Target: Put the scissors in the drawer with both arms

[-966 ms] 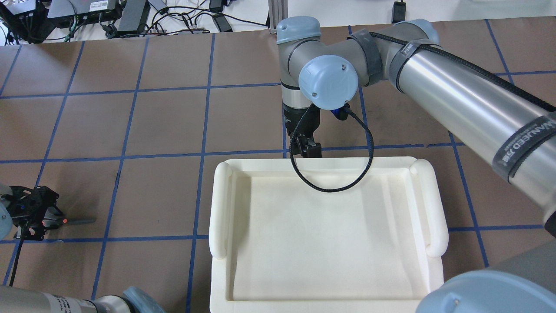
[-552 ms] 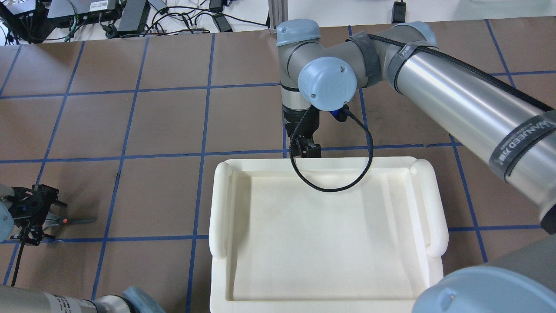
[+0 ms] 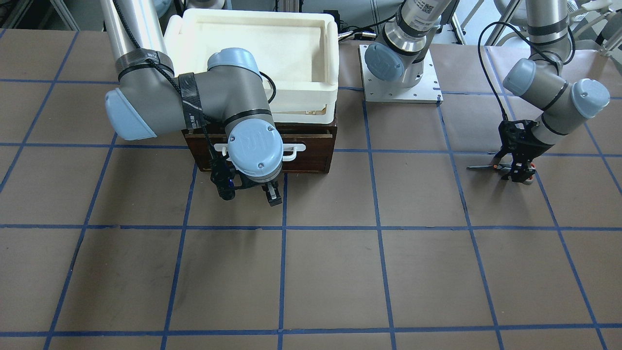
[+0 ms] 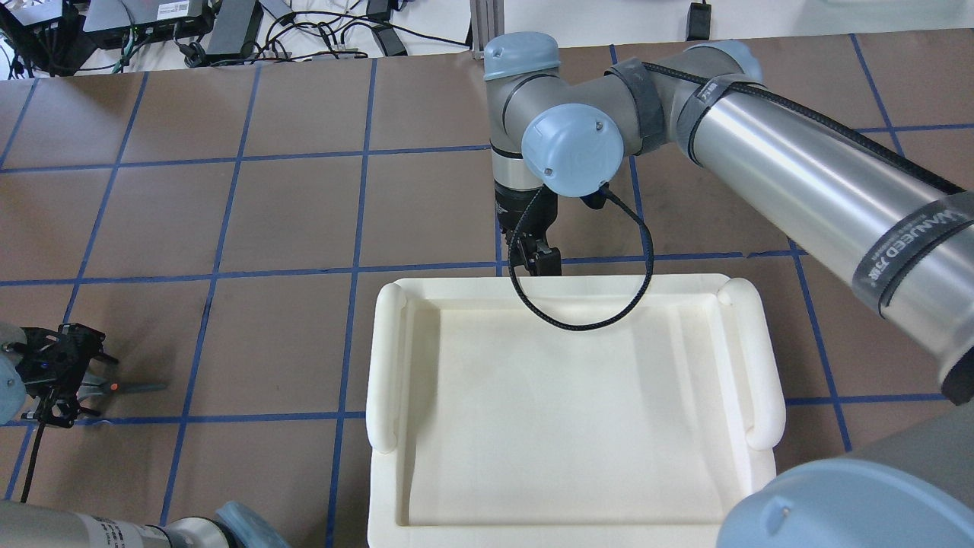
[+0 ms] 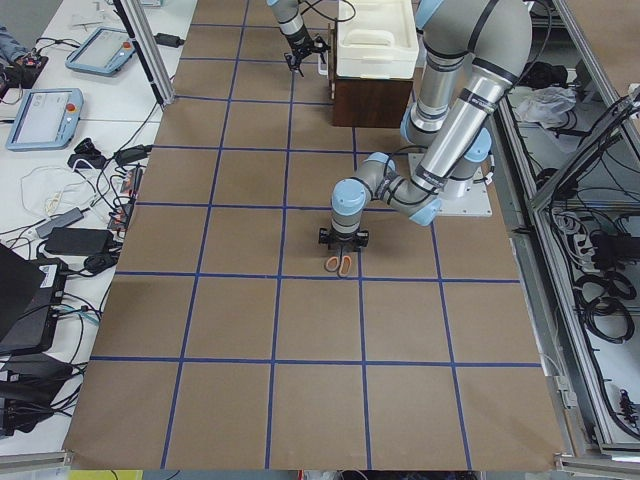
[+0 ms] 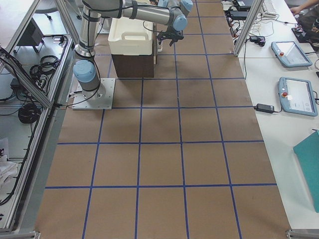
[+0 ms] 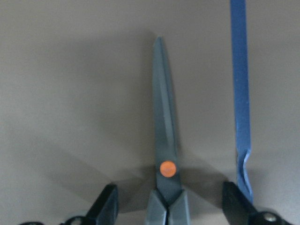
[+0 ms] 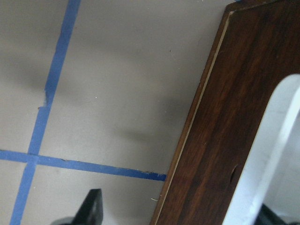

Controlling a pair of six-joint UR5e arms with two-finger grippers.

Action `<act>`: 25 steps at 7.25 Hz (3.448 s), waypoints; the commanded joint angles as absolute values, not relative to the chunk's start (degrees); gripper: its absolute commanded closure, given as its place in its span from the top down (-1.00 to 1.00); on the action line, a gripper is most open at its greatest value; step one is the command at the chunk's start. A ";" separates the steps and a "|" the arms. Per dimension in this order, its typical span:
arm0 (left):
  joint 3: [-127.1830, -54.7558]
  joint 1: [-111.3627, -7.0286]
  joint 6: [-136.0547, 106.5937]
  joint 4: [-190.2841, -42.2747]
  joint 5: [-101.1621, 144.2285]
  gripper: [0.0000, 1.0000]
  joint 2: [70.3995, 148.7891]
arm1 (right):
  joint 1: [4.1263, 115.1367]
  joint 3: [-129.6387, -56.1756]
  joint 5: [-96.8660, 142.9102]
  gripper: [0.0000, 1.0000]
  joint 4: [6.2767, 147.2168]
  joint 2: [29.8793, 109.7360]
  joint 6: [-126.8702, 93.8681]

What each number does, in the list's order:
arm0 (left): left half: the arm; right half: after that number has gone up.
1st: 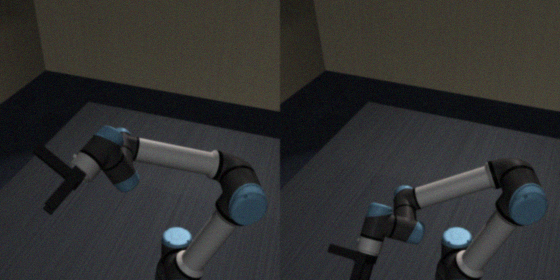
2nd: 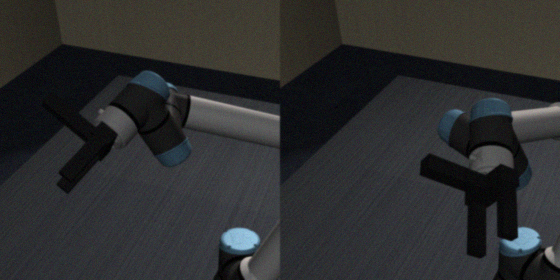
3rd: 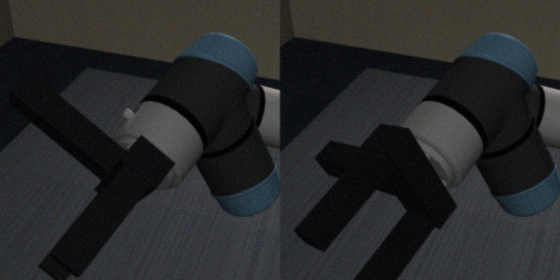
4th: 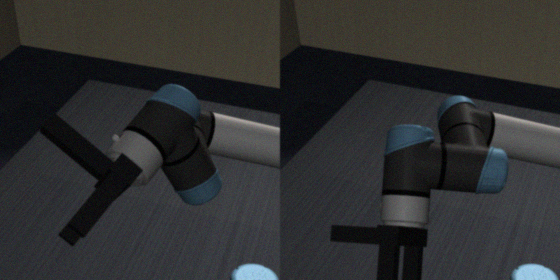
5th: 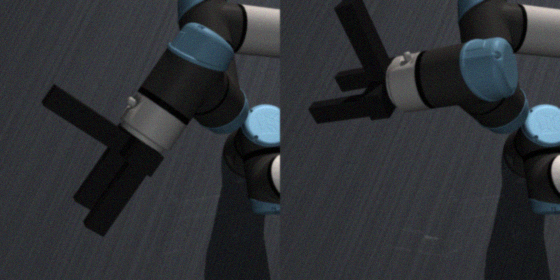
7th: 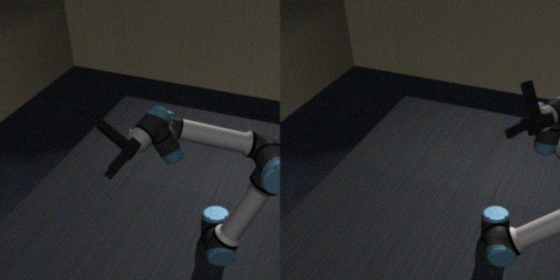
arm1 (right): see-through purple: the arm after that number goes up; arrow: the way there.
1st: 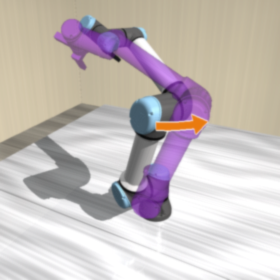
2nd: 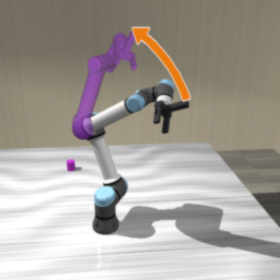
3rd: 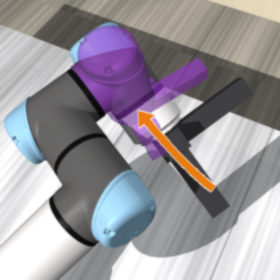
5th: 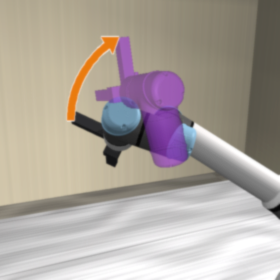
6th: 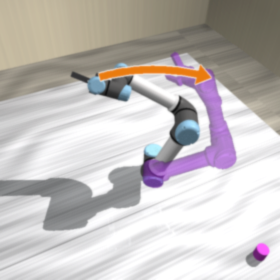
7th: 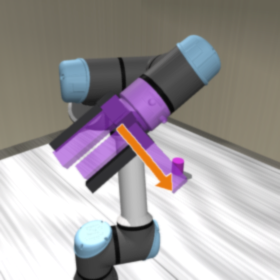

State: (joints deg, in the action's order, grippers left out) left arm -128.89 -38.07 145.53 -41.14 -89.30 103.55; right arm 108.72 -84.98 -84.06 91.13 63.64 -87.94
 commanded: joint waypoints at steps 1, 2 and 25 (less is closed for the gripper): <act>-128.85 -38.06 145.46 -41.13 -89.30 -0.65 103.54 | 108.72 -84.64 -84.81 1.00 93.43 63.63 -86.66; -128.59 -38.06 145.46 -41.13 -89.38 -0.93 103.45 | 108.55 -84.38 -84.81 1.00 93.95 63.63 -86.31; -86.57 -87.44 75.76 -99.67 -88.94 -1.00 91.06 | 106.52 -73.92 -87.36 1.00 101.95 56.51 -74.89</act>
State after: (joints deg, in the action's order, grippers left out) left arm -86.47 -86.40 75.89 -99.56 -88.39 91.61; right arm 106.60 -74.30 -87.35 101.94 56.68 -75.77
